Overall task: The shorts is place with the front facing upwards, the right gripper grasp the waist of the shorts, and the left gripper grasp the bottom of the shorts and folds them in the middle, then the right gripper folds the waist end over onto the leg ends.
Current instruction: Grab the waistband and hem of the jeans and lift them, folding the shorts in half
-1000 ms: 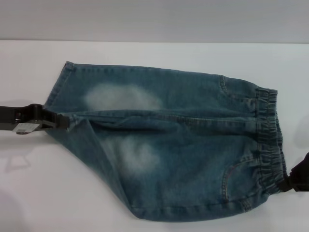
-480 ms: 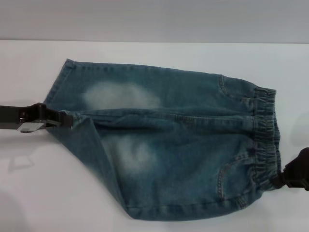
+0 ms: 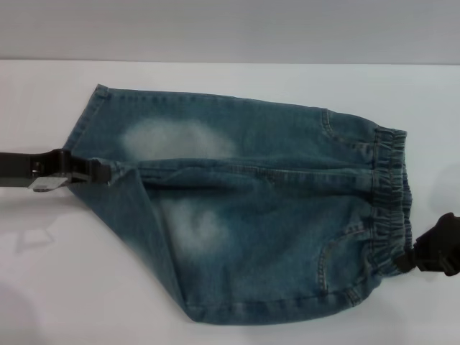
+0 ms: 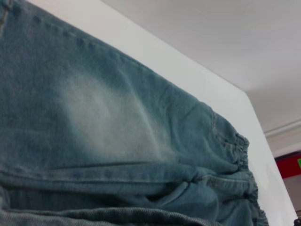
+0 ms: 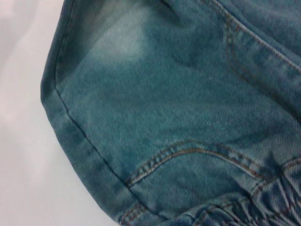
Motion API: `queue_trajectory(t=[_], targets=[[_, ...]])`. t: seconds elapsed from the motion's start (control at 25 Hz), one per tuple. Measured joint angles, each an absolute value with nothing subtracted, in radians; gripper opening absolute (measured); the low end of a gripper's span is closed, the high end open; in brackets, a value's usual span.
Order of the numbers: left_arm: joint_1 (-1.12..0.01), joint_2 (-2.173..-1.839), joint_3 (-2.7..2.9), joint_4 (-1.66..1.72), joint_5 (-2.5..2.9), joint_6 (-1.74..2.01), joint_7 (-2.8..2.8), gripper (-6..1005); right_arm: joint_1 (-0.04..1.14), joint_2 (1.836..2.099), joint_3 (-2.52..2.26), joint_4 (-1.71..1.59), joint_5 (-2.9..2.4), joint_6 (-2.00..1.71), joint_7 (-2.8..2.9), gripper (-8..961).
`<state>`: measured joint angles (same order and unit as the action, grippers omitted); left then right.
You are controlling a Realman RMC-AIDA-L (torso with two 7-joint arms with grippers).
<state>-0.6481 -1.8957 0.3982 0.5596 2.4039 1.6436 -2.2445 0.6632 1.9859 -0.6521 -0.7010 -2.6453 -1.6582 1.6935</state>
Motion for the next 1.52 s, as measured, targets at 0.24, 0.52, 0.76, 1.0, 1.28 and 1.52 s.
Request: queue_trajectory(t=[0.24,0.52,0.76,1.0,1.28,1.52], targets=[[-0.649,-1.89,0.397,0.561,2.356,1.633,-2.252,30,0.644,1.971,-0.652,-0.701,-2.543,-1.671,1.685,-1],[-0.649,-1.881,0.397,0.561,2.26,1.591,-2.265,31,0.555,1.942,-0.65,-0.699,-2.271,-1.673,1.659,-1],[-0.664,-1.879,0.396,0.562,2.201,1.514,-2.272,31,0.482,1.94,-0.638,-0.693,-2.088,-1.646,1.627,-1],[-0.671,-1.894,0.4,0.561,2.169,1.378,-2.26,31,0.46,1.958,-0.534,-0.596,-1.993,-1.562,1.523,-1],[-0.677,-1.923,0.405,0.56,2.164,1.226,-2.219,32,0.466,1.974,-0.481,-0.499,-1.976,-1.412,1.46,-1],[-0.686,-1.956,0.408,0.561,2.163,1.117,-2.167,32,0.473,2.004,-0.47,-0.496,-1.973,-1.326,1.444,-1]])
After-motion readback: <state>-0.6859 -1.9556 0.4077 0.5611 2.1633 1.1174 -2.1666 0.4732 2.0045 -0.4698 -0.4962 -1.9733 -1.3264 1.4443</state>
